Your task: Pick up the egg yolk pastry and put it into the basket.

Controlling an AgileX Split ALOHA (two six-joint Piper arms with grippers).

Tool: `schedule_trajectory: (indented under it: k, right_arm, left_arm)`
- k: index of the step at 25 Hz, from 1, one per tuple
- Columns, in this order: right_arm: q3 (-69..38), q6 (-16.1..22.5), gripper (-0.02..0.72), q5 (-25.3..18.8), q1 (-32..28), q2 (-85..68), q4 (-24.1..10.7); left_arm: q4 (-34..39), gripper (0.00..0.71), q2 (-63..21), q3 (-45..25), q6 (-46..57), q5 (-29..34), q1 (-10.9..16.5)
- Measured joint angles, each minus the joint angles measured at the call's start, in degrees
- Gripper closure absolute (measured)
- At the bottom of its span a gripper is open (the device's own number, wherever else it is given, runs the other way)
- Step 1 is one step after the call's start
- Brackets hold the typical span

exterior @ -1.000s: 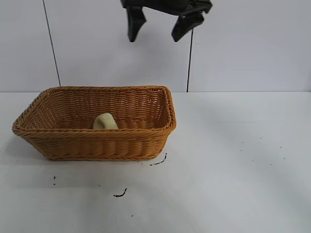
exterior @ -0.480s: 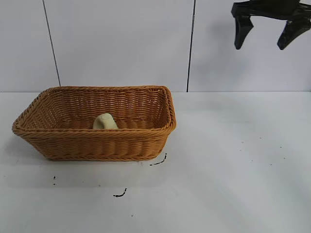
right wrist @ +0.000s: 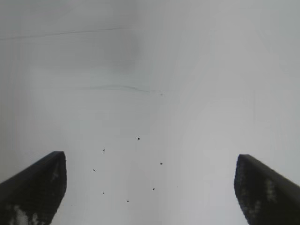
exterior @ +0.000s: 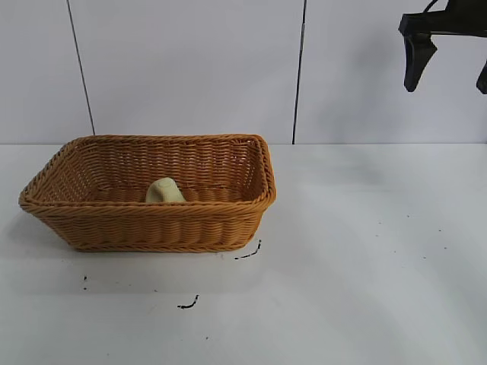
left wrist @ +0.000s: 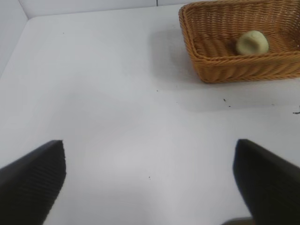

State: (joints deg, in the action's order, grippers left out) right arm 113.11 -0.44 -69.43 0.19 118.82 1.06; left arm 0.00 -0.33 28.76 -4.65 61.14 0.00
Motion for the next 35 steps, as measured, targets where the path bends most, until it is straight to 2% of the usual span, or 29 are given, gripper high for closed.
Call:
schedule_trajectory:
  k: [5, 17, 24, 32, 35]
  right_arm:
    - [-5.76, 0.0, 0.008, 0.0, 0.0, -6.59, 2.36]
    - [-35.98, -0.06, 0.008, -0.05, 0.0, -40.6, 2.38]
    - [-54.0, -1.6, 0.008, -0.07, 0.0, -62.67, 2.38]
    - [-74.98, -3.18, 0.008, 7.54, 0.0, -89.5, 2.38]
    - [-81.85, -3.43, 0.008, 8.5, 0.0, -98.34, 2.38]
  left_arm:
    - [0.0, 0.014, 0.0, 0.0, 0.0, 0.0, 0.0]
    - [0.0, 0.014, 0.0, 0.0, 0.0, 0.0, 0.0]
    - [0.0, 0.014, 0.0, 0.0, 0.0, 0.0, 0.0]
    - [0.0, 0.014, 0.0, 0.0, 0.0, 0.0, 0.0]
    - [0.0, 0.014, 0.0, 0.0, 0.0, 0.0, 0.0]
